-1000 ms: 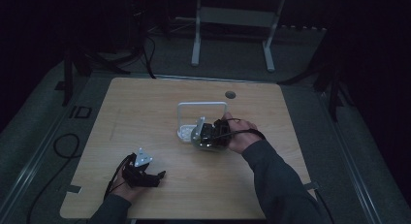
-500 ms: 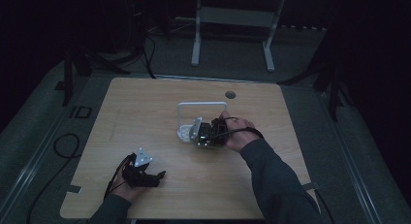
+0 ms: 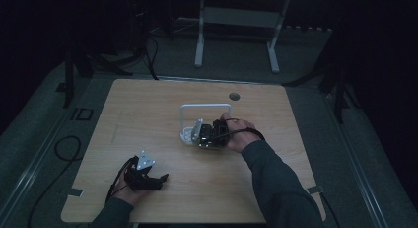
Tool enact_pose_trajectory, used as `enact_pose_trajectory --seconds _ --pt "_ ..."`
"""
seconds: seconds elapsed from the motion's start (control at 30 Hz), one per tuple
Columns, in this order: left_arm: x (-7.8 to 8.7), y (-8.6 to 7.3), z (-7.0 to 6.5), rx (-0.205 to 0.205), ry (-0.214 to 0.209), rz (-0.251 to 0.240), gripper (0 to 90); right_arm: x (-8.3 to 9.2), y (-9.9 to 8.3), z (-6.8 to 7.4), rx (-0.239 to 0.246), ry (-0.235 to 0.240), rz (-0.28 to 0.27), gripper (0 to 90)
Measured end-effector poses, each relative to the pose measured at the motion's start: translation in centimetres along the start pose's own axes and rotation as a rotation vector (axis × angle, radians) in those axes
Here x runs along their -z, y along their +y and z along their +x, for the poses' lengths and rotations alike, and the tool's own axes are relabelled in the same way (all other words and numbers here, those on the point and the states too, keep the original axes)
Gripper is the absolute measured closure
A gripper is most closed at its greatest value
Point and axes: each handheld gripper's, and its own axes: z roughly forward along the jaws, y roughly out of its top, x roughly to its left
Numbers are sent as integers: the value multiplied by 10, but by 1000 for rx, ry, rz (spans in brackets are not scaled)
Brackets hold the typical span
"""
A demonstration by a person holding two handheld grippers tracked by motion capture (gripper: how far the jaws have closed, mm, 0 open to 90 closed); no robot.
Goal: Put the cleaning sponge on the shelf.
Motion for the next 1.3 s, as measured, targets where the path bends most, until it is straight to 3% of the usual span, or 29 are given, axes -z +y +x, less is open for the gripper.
enact_pose_trajectory --seconds 0.47,0.97,1.17,1.2,1.3 --pt "0 0 0 0 0 0 127 -18 15 2 54 -13 36 717" --pt "0 0 0 -1 0 1 128 -34 24 0 60 -22 35 716" --pt "0 0 0 -1 0 1 127 -35 29 0 78 -42 46 715" --pt "0 0 0 -2 0 1 128 -37 32 0 94 -71 68 711" --pt "0 0 0 -1 0 1 128 -40 31 -1 84 -86 64 696"
